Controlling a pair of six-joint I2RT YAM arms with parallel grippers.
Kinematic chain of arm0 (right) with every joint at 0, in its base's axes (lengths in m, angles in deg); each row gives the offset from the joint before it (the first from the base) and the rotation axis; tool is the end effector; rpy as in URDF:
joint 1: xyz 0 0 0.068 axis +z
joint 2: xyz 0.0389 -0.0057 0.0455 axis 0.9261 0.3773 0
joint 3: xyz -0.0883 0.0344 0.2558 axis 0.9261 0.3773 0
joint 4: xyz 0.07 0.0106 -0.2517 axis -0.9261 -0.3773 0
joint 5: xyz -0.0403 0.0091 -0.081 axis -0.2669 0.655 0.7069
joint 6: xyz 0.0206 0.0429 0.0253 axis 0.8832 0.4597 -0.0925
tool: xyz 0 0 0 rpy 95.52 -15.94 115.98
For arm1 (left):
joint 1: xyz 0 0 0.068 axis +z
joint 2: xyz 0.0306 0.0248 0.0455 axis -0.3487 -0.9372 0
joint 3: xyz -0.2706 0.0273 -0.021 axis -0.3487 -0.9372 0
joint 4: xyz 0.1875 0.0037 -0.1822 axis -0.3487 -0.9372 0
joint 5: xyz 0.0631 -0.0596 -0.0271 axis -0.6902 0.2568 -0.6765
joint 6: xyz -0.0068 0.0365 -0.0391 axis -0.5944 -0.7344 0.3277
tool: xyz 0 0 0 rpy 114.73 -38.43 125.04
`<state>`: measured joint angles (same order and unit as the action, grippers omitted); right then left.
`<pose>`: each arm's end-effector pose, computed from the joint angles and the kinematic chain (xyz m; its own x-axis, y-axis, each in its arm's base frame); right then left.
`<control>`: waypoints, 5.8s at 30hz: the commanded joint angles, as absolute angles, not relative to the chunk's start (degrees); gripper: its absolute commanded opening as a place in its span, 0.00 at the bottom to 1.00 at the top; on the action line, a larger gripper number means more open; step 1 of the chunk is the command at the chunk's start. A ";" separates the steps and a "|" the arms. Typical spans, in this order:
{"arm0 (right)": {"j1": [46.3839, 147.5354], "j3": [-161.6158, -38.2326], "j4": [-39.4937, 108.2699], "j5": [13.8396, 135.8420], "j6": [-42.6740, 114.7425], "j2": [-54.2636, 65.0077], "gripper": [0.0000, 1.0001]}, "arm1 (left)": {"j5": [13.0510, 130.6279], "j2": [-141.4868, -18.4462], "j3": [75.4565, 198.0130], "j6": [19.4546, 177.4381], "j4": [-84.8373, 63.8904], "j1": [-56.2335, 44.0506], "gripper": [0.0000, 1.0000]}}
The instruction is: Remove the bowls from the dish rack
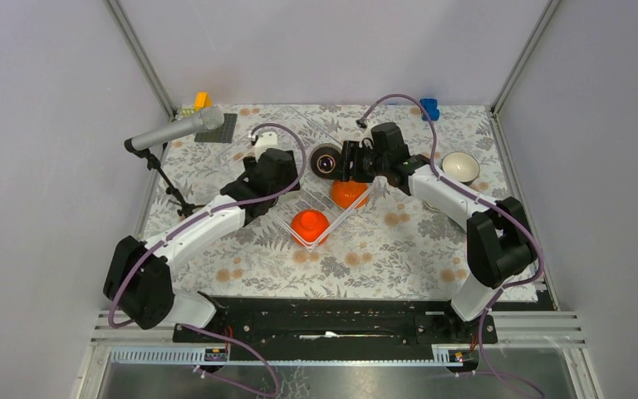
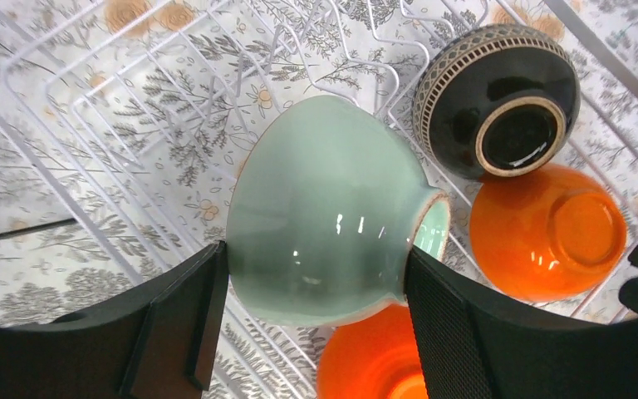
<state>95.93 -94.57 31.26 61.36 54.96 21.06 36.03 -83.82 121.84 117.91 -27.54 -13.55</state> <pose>0.3378 0.1949 0.2662 -0.7100 0.0801 -0.6996 -0.4504 0.7121 0.5386 0.2621 -0.1566 0.2733 -0.5245 -0.1980 -0.8281 -0.0955 0.9801 -0.1739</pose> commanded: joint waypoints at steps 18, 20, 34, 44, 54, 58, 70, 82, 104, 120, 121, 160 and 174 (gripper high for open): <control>95.65 -87.34 32.00 80.54 58.23 12.37 0.61 | 9.90 -103.25 144.82 108.45 -49.29 -26.84 0.55; 95.69 -86.59 32.12 82.16 58.52 11.38 0.62 | 10.48 -105.06 146.56 109.39 -51.66 -27.19 0.58; 95.68 -84.07 33.12 83.31 58.36 8.92 0.65 | 31.15 -109.28 151.49 111.47 -53.86 -27.12 0.98; 95.65 -84.96 32.38 78.85 57.33 9.74 0.63 | 34.32 -106.58 149.81 112.33 -51.04 -26.00 0.90; 98.27 -94.85 27.63 68.04 52.65 20.51 0.57 | 43.90 -91.34 137.20 117.05 -39.01 -19.33 0.84; 102.52 -101.21 22.86 72.06 49.48 24.44 0.58 | 49.71 -84.89 131.24 120.15 -35.92 -13.69 0.82; 106.63 -111.80 15.37 87.16 47.36 35.93 0.52 | 45.85 -65.93 118.95 125.39 -36.53 -10.33 0.83; 107.82 -118.04 13.57 82.71 49.62 35.03 0.03 | 35.71 -57.37 112.73 130.35 -38.01 -9.30 0.85; 87.93 -110.82 13.35 93.39 62.60 15.32 0.00 | 33.25 -53.78 109.63 129.33 -38.08 -9.30 0.95; 77.21 -107.69 16.09 88.67 71.75 30.05 0.00 | 31.00 -56.14 110.06 133.99 -39.99 -9.28 0.99; 77.11 -108.26 16.09 88.16 71.52 31.27 0.00 | 31.19 -56.19 109.98 134.12 -39.67 -9.30 0.99; 91.03 -111.29 29.89 56.11 45.30 28.15 0.67 | 42.84 -56.24 107.58 126.67 -31.64 -9.29 0.99; 92.42 -119.21 27.66 55.87 45.14 38.28 0.65 | 45.10 -56.37 103.32 131.01 -28.44 -9.25 0.99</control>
<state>91.45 -115.62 27.76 57.38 46.13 36.95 43.74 -56.90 104.92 128.58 -32.26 -9.53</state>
